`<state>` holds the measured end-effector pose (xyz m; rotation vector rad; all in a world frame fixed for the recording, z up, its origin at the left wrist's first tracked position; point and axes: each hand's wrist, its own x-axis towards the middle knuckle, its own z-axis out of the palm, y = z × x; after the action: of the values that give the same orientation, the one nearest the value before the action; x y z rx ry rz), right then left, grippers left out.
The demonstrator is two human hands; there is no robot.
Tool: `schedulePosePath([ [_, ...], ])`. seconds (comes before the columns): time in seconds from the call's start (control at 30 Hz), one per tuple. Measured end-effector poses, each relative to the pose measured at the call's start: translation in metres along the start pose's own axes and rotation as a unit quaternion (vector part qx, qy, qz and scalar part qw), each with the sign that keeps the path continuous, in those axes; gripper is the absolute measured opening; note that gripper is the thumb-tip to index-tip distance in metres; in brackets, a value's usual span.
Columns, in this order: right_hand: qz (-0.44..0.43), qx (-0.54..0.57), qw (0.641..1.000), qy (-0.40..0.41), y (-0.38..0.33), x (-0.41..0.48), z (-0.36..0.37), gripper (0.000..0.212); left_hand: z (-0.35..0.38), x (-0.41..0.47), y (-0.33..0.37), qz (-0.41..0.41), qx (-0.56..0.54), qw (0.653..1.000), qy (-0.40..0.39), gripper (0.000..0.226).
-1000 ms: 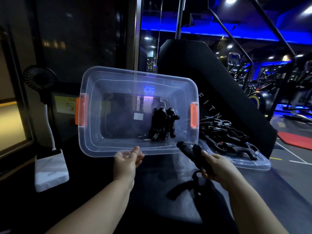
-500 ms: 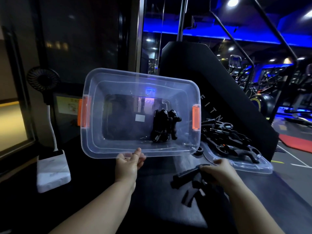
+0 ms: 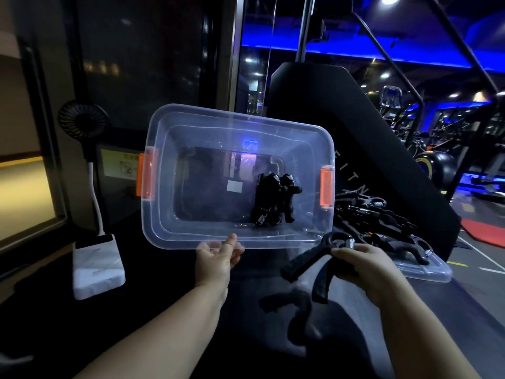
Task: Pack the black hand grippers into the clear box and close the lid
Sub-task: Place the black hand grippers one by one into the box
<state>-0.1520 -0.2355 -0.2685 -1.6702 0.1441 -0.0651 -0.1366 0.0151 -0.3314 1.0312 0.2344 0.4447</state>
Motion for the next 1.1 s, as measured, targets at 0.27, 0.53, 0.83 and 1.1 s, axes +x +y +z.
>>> schedulePosePath([
  [0.27,-0.06,0.0,0.998,-0.015,-0.026,0.008,0.018,0.02,-0.002,0.001,0.0,-0.004,0.015,1.0,0.005,0.026],
  [0.53,-0.076,0.014,0.995,0.07,-0.062,0.042,0.061,0.033,-0.003,0.005,-0.003,-0.01,0.004,1.0,0.005,0.027],
  [0.83,-0.078,-0.131,0.986,0.061,-0.079,0.083,0.124,0.045,-0.006,0.006,0.0,-0.092,-0.069,0.993,-0.021,0.067],
  [1.1,-0.152,-0.282,0.945,0.062,-0.059,0.098,0.153,0.065,-0.007,0.007,0.0,-0.073,-0.082,0.994,0.001,0.059],
])
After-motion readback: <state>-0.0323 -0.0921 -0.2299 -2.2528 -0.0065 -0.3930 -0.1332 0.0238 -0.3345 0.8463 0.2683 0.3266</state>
